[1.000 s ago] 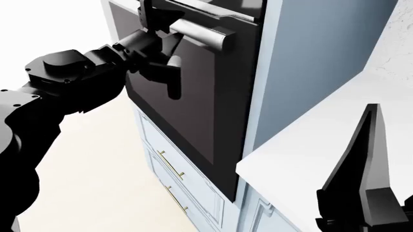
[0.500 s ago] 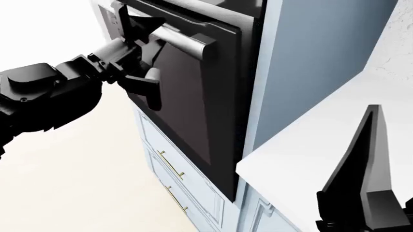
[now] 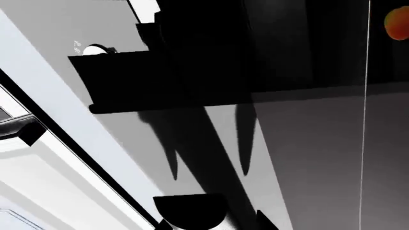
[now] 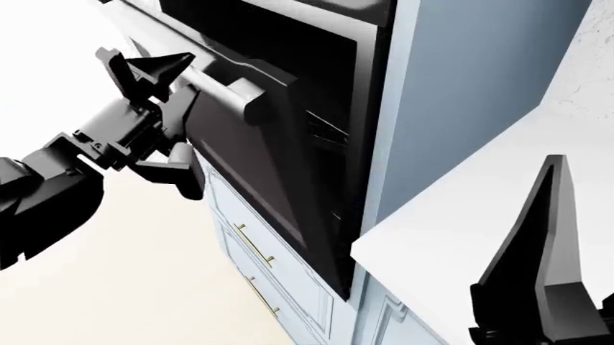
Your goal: Open the oven door
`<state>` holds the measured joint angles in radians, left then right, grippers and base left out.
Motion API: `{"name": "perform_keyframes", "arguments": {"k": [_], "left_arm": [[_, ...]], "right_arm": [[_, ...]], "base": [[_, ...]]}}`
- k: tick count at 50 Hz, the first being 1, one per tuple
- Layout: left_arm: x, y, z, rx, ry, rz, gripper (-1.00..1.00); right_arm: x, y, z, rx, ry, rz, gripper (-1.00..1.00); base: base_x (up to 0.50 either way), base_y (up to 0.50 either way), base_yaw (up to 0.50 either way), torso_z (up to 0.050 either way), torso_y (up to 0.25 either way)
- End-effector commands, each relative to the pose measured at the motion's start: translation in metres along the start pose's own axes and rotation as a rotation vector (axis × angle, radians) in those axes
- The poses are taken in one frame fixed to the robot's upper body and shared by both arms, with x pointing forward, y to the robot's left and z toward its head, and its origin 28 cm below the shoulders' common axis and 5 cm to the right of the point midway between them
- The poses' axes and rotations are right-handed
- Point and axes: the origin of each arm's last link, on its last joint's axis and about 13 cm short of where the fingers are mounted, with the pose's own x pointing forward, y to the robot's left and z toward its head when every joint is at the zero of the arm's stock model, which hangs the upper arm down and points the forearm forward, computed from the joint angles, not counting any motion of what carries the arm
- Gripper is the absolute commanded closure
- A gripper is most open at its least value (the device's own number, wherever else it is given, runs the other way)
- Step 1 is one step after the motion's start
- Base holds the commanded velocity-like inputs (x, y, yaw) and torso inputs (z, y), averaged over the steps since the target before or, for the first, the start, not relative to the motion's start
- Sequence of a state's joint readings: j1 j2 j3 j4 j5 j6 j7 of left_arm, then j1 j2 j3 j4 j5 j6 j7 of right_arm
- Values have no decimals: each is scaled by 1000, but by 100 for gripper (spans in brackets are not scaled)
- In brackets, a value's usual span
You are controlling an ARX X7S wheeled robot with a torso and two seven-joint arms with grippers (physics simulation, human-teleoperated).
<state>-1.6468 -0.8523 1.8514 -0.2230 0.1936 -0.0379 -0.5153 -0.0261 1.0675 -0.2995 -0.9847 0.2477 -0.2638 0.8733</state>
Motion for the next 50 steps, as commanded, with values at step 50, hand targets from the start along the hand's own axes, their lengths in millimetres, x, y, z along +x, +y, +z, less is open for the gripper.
{"name": "perform_keyframes", "arguments": {"k": [50], "left_arm": [[-155, -25, 32, -20, 185, -374, 100]], "right_arm": [[-1, 1, 1, 3, 0, 5, -100]], "base": [[1, -1, -1, 0, 0]]}}
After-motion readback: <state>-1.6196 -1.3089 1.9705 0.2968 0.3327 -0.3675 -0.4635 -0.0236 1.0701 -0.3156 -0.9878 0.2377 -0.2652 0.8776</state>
